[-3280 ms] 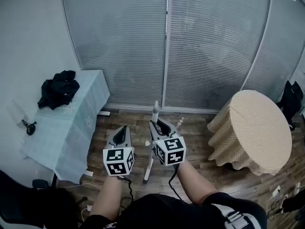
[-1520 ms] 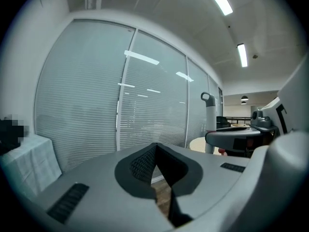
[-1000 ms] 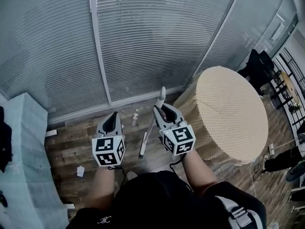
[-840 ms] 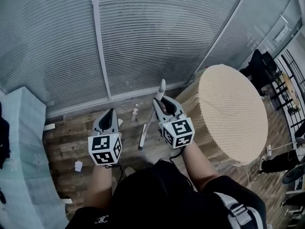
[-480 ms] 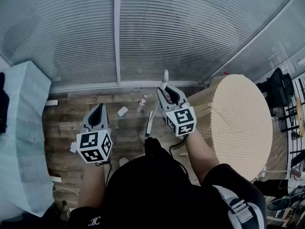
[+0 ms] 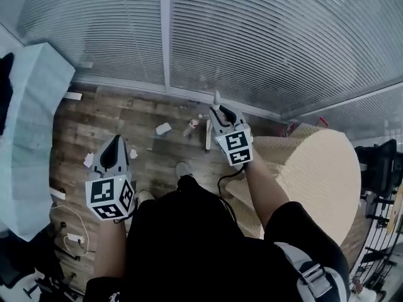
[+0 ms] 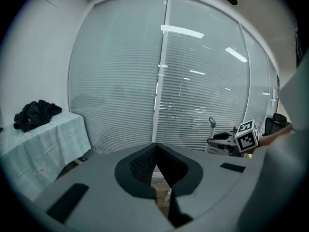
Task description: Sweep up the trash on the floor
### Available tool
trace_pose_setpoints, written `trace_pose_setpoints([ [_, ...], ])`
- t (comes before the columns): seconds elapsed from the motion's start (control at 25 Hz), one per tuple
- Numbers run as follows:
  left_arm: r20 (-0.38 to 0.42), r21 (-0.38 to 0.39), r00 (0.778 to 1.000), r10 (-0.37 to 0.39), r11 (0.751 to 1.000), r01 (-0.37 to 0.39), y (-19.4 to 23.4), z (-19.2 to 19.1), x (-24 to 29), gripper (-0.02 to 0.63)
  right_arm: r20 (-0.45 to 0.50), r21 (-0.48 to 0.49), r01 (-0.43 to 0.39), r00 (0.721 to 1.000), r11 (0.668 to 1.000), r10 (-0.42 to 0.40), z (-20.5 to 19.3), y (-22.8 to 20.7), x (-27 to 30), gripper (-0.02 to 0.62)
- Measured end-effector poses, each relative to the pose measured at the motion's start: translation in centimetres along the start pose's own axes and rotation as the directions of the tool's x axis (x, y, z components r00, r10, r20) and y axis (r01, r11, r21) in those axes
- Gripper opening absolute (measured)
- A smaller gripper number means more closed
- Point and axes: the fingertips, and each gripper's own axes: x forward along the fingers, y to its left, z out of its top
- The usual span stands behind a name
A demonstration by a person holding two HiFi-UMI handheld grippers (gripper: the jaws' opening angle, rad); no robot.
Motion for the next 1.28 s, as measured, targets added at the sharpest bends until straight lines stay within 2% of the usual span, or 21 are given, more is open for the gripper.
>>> trace_pose_setpoints([
  [0.12, -0.045, 0.022, 0.998, 0.036, 0.999, -0.035, -1.2, -1.4, 0.9, -0.008, -0.015, -0.112, -0.099, 0.995, 0.989, 0.098, -1.7, -0.3, 2.4, 0.098],
  [0.28, -0.069, 0.048, 0.994, 0.086, 0.995, -0.082, -1.9, -2.0, 0.9, -0.009, -0.067, -0.262, -0.248, 0.969, 0.933, 0.238, -3.7, 0.5, 5.7, 0.098],
  [0.48, -0.090, 0.031, 0.983, 0.158, 0.987, -0.156, -1.1, -2.8, 0.4, -0.009, -0.114, -0.353, -0.338, 0.941, 0.872, 0.319, -5.4, 2.2, 8.9, 0.098],
  [0.6, -0.098, 0.021, 0.976, 0.193, 0.981, -0.192, -0.5, -3.3, -0.2, -0.009, -0.115, -0.370, -0.370, 0.928, 0.852, 0.353, -5.1, 3.8, 10.4, 0.098],
  [0.8, -0.115, -0.009, 0.966, 0.232, 0.972, -0.235, 0.7, -4.7, -1.9, -0.008, -0.108, -0.359, -0.401, 0.915, 0.843, 0.389, -4.1, 7.3, 11.9, 0.098],
  [1.28, -0.099, -0.087, 0.943, 0.318, 0.941, -0.326, 5.4, -6.9, -7.2, -0.008, -0.136, -0.405, -0.520, 0.847, 0.752, 0.513, -1.9, 18.1, 10.3, 0.098],
])
